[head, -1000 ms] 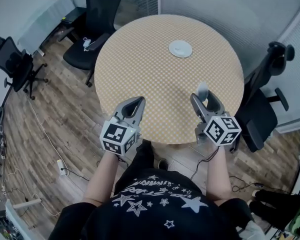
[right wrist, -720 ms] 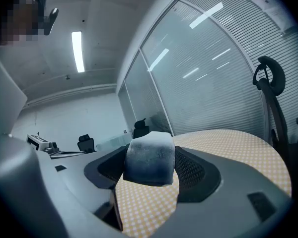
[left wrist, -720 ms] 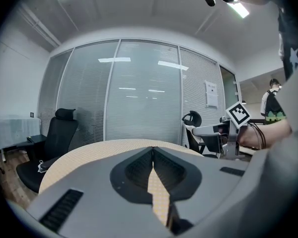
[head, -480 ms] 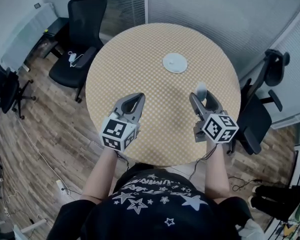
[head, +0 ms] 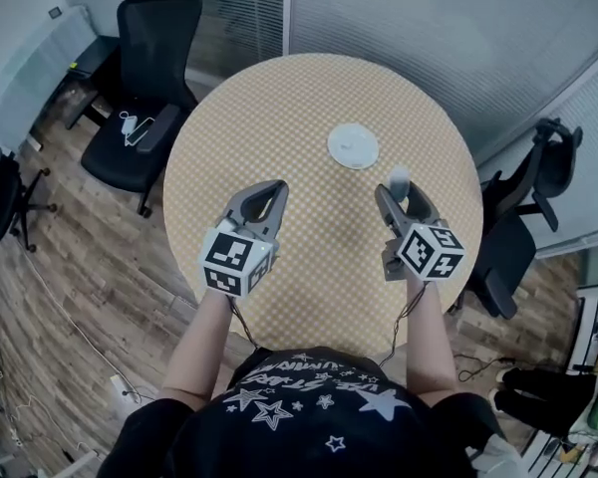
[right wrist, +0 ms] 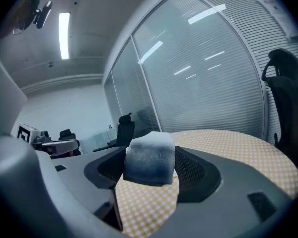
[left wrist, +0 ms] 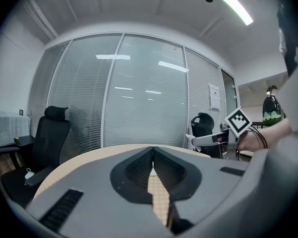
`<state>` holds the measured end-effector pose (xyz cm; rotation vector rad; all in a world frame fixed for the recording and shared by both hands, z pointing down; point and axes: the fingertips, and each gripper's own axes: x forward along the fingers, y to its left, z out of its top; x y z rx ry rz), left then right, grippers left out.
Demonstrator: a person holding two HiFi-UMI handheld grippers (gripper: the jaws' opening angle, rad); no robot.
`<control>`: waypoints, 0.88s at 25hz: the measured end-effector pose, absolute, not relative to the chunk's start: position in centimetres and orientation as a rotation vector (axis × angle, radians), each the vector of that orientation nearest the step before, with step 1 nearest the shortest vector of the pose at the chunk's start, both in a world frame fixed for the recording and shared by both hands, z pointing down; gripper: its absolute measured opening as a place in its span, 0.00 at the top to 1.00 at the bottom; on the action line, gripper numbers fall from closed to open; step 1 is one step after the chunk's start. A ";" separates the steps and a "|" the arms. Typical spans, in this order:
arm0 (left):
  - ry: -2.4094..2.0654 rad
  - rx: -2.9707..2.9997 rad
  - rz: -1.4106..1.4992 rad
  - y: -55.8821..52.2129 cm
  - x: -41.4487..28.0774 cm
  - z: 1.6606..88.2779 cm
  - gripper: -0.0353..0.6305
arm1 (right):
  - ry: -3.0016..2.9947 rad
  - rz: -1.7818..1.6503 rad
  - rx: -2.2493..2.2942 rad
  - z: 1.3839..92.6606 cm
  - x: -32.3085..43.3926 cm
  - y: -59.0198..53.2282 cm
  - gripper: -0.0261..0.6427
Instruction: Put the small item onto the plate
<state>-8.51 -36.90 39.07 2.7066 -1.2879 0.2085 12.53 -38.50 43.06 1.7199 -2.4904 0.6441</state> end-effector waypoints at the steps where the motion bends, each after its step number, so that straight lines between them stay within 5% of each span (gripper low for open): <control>1: -1.280 2.699 0.215 -37.6 -8.6 39.6 0.93 | -2.481 0.647 1.717 43.4 12.3 -39.2 0.49; 22: -1.226 2.582 0.384 -46.9 -9.9 50.0 0.93 | -2.305 0.725 1.601 54.1 11.0 -53.1 0.49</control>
